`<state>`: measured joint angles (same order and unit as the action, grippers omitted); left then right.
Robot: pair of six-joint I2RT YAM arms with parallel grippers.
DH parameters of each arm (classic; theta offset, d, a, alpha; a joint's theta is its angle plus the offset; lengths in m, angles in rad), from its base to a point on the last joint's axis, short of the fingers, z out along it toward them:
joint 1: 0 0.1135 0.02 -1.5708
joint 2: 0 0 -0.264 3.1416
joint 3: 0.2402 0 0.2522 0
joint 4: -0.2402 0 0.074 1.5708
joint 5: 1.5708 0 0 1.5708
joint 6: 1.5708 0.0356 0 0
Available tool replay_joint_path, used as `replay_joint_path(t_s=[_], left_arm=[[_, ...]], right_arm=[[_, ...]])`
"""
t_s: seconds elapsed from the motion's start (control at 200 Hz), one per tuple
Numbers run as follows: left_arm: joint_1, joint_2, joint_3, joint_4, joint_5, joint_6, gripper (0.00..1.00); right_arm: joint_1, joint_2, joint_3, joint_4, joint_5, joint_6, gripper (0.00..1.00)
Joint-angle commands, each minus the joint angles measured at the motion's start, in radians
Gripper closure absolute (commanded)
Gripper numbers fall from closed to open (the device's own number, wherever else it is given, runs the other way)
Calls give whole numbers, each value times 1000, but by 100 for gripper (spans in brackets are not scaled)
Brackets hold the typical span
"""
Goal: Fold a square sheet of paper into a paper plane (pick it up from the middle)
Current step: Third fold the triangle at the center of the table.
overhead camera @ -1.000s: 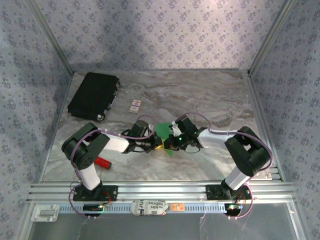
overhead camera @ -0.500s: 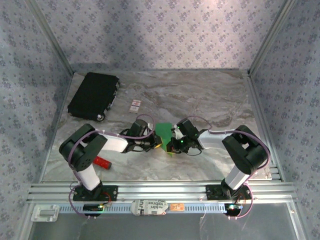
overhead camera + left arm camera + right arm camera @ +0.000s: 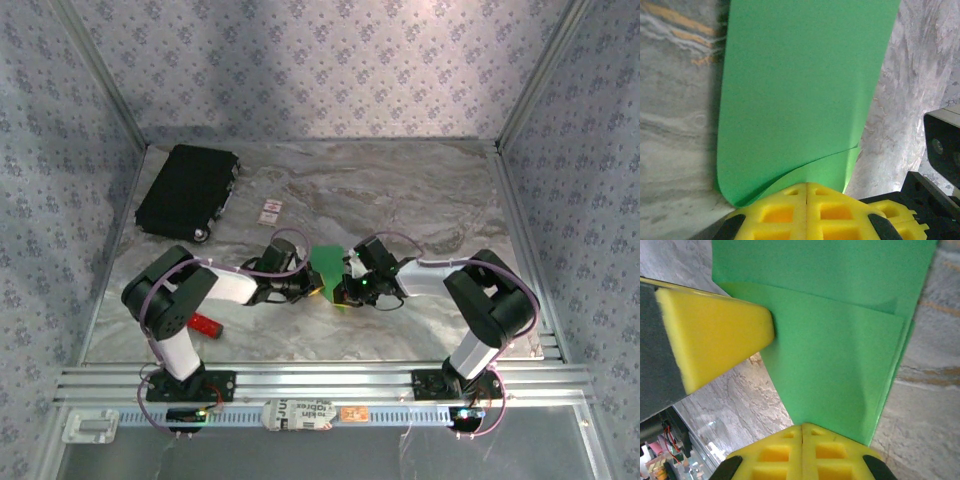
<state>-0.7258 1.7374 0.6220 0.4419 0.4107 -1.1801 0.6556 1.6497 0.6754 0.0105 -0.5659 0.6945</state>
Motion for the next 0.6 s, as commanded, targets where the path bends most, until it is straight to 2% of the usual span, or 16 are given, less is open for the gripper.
replay_joint_path(t_s=[0.0, 0.41, 0.595], left_arm=[[22, 27, 3, -50, -46, -5, 100], [163, 20, 31, -178, -26, 68, 100], [193, -6, 58, -252, -23, 86, 100]], right_arm=[[-6, 30, -13, -157, 56, -32, 99], [-12, 22, -16, -171, 52, -48, 100], [-21, 19, -11, -178, 43, -58, 100]])
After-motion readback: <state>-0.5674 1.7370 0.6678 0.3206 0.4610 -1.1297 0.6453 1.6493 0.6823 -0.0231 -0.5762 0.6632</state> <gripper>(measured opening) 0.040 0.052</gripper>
